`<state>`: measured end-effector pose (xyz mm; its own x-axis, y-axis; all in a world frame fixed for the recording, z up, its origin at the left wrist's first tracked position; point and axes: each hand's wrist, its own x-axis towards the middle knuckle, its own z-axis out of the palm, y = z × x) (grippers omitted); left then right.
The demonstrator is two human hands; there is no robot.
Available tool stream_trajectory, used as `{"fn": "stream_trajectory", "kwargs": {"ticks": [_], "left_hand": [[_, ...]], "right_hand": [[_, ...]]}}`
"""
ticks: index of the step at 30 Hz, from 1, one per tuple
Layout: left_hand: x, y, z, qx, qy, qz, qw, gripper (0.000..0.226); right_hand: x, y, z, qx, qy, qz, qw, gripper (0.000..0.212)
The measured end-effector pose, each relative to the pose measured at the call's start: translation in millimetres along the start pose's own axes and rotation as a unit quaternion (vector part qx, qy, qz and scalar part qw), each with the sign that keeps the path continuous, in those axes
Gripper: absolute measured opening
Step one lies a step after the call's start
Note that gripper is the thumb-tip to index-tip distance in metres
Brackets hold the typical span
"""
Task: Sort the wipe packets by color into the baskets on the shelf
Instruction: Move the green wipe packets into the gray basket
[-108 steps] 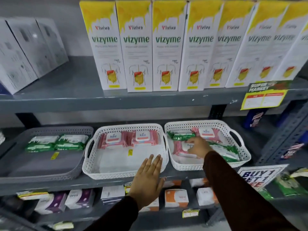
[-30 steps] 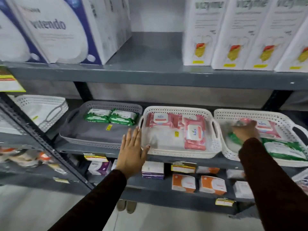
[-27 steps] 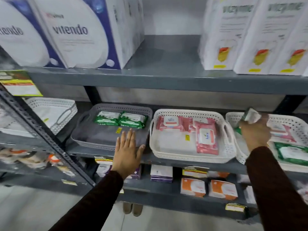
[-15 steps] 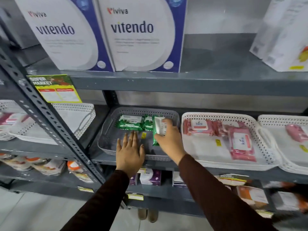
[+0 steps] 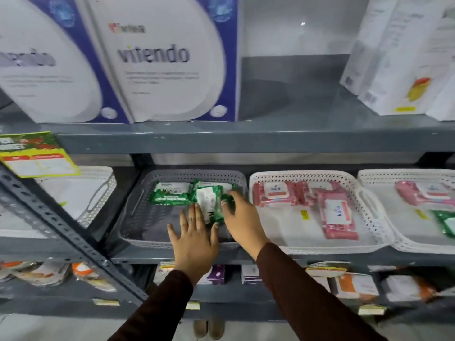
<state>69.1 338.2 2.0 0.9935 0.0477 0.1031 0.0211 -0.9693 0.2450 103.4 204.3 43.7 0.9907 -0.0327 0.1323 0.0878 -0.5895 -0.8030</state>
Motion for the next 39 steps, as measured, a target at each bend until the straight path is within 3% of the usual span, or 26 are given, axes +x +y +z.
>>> {"fn": "stream_trajectory", "kwargs": {"ticks": [2, 5, 8, 11, 16, 20, 23, 25, 29, 31, 34, 37, 39], "left_hand": [[-4, 34, 5, -0.05, 0.026, 0.035, 0.998, 0.077], [-7, 98, 17, -0.083, 0.053, 0.122, 0.988, 0.074], [-10, 170, 33, -0.075, 0.042, 0.2, 0.976, 0.072], [-14, 226, 50, -0.068, 0.01, 0.223, 0.972, 0.073], [-20, 289, 78, -0.03, 0.001, 0.209, 0.977, 0.073], [-21, 302, 86, -0.007, -0.002, 0.188, 0.982, 0.075], [-24, 304, 87, 0.0, -0.003, 0.179, 0.984, 0.075], [-24, 305, 87, 0.003, -0.001, 0.175, 0.985, 0.075], [-23, 306, 85, 0.009, -0.001, 0.174, 0.985, 0.076], [-26, 306, 85, 0.006, -0.002, 0.175, 0.984, 0.076], [-31, 302, 82, 0.01, -0.007, 0.17, 0.985, 0.074], [-32, 295, 78, 0.02, -0.011, 0.168, 0.986, 0.074], [-32, 290, 75, 0.027, -0.011, 0.175, 0.984, 0.073]], "right_hand": [[-11, 16, -42, 0.049, 0.056, -0.001, 0.997, 0.026], [-21, 61, -113, 0.036, 0.125, 0.021, 0.991, 0.023], [-31, 114, -192, 0.02, 0.205, 0.069, 0.976, 0.021], [-38, 173, -262, -0.029, 0.244, 0.142, 0.959, 0.023], [-32, 268, -360, -0.2, 0.176, 0.335, 0.904, 0.043], [-17, 322, -409, -0.247, 0.088, 0.451, 0.853, 0.074], [-15, 318, -411, -0.357, -0.003, 0.423, 0.833, 0.075], [-12, 304, -399, -0.382, -0.032, 0.353, 0.853, 0.074], [-6, 285, -357, -0.327, -0.09, 0.265, 0.903, 0.071], [0, 280, -349, -0.303, -0.074, 0.257, 0.915, 0.058], [2, 277, -355, -0.318, -0.059, 0.265, 0.909, 0.058], [-2, 283, -363, -0.244, -0.072, 0.266, 0.93, 0.061], [-8, 286, -363, -0.214, -0.036, 0.261, 0.941, 0.066]]}}
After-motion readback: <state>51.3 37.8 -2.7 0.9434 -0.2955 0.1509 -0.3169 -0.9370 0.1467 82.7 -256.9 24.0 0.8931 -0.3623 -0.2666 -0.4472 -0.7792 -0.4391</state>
